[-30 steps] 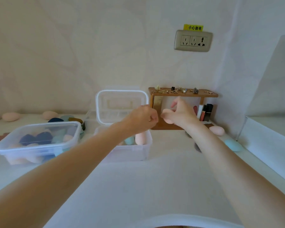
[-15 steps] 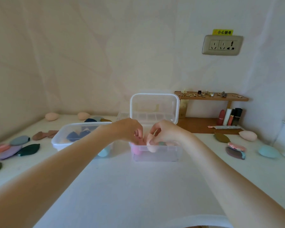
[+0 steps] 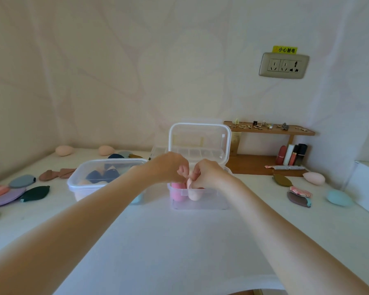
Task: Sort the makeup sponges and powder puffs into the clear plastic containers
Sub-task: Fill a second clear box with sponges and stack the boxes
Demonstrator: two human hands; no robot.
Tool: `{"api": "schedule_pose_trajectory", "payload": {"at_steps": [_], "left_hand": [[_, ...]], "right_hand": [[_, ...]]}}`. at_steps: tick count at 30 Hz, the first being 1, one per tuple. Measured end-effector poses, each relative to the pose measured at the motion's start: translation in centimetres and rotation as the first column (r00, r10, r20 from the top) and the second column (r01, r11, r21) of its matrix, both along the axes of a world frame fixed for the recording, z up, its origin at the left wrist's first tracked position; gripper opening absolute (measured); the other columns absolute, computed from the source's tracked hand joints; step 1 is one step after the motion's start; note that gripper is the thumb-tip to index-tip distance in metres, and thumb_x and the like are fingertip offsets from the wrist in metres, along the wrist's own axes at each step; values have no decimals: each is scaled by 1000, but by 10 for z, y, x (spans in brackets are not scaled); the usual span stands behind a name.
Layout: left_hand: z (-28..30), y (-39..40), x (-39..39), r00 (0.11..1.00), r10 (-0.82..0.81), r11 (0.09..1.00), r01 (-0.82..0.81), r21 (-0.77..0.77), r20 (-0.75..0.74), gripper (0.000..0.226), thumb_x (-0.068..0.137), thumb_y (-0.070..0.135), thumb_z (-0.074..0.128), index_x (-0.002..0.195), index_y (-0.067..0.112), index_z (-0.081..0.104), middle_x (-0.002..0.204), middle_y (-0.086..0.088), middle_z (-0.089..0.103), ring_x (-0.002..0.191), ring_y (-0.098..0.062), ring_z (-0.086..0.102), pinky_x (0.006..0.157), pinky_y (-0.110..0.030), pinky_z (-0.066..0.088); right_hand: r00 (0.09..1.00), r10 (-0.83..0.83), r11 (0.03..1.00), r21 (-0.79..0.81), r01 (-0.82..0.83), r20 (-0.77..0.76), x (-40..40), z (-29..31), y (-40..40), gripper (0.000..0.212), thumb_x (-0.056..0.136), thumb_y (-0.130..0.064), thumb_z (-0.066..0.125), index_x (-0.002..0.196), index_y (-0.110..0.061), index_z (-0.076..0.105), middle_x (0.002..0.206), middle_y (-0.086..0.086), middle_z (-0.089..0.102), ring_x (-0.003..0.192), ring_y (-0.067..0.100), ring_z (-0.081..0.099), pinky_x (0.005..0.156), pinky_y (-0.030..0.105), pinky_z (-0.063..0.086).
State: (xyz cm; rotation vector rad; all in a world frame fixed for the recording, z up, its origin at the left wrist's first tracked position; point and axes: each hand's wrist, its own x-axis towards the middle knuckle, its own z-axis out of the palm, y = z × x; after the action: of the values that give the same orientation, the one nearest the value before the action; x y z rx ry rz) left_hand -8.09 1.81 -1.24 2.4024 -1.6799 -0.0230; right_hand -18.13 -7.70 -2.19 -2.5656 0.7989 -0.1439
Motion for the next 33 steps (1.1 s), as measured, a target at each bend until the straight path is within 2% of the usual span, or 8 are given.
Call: {"api": "schedule_pose_trajectory", "payload": {"at_steps": [3, 6, 11, 17, 22, 26, 30, 33], "left_hand": [[13, -2, -7, 1000, -13, 996, 15, -85, 19, 19, 87, 18, 58, 104, 16, 67, 113, 0, 62, 105, -13, 57, 85, -20, 41], [22, -17, -22, 999, -26, 990, 29, -135, 29, 22, 88, 14, 54, 106, 15, 68, 114, -3, 64, 108, -17, 58, 87, -23, 42], [26, -73, -67, 991, -129, 972, 131, -193, 19, 26, 88, 8, 50, 108, 11, 66, 112, -4, 67, 107, -20, 59, 89, -23, 43], [11, -154, -134, 958, -284, 951, 277, -140, -32, 25, 90, 11, 47, 107, 13, 66, 113, -1, 66, 106, -17, 60, 92, -26, 45], [-3, -195, -169, 930, -361, 932, 359, -40, -63, 22, 92, 17, 51, 110, 14, 64, 116, -4, 63, 106, -18, 59, 87, -24, 44], [-11, -209, -174, 932, -357, 934, 358, -4, -67, 21, 91, 18, 52, 108, 17, 64, 114, -2, 64, 103, -17, 60, 86, -26, 48], [-6, -202, -165, 936, -345, 939, 343, -34, -68, 22, 92, 18, 51, 110, 16, 64, 116, -2, 63, 104, -15, 58, 84, -23, 44], [-1, -191, -154, 945, -320, 947, 318, -46, -67, 23, 93, 16, 50, 111, 14, 63, 118, -3, 62, 106, -15, 58, 86, -22, 42]], "right_hand": [[998, 45, 995, 93, -48, 31, -7, 15, -6, 23, 79, -4, 65, 101, 3, 65, 83, 11, 62, 76, 27, 65, 65, 26, 48], [993, 25, 993, 114, -38, 113, -18, 30, -18, 16, 82, -12, 66, 96, -5, 64, 75, 7, 63, 60, 18, 61, 68, 28, 55], [946, -159, 980, 158, 117, 281, -67, 39, -69, 23, 85, -27, 67, 92, -4, 66, 78, 6, 65, 64, 18, 60, 61, 26, 51], [880, -448, 876, -120, 468, 156, -142, 3, -144, 23, 89, -15, 53, 106, -10, 68, 117, 10, 64, 111, 29, 57, 89, 32, 46], [791, -601, 793, -208, 572, -115, -184, -28, -179, 49, 93, -16, 47, 142, -16, 37, 143, 15, 33, 134, 34, 29, 111, 39, 29], [764, -638, 750, -301, 589, -96, -198, -53, -197, 44, 93, -8, 44, 137, -15, 41, 138, 15, 37, 125, 34, 40, 104, 40, 37], [800, -500, 773, -246, 585, 332, -185, -38, -193, 29, 91, -5, 50, 119, -8, 47, 117, 11, 50, 104, 32, 54, 83, 39, 45], [791, -463, 792, -214, 571, 400, -168, -17, -191, 8, 93, -14, 46, 99, -9, 48, 87, 5, 52, 82, 25, 52, 68, 34, 41]]}}
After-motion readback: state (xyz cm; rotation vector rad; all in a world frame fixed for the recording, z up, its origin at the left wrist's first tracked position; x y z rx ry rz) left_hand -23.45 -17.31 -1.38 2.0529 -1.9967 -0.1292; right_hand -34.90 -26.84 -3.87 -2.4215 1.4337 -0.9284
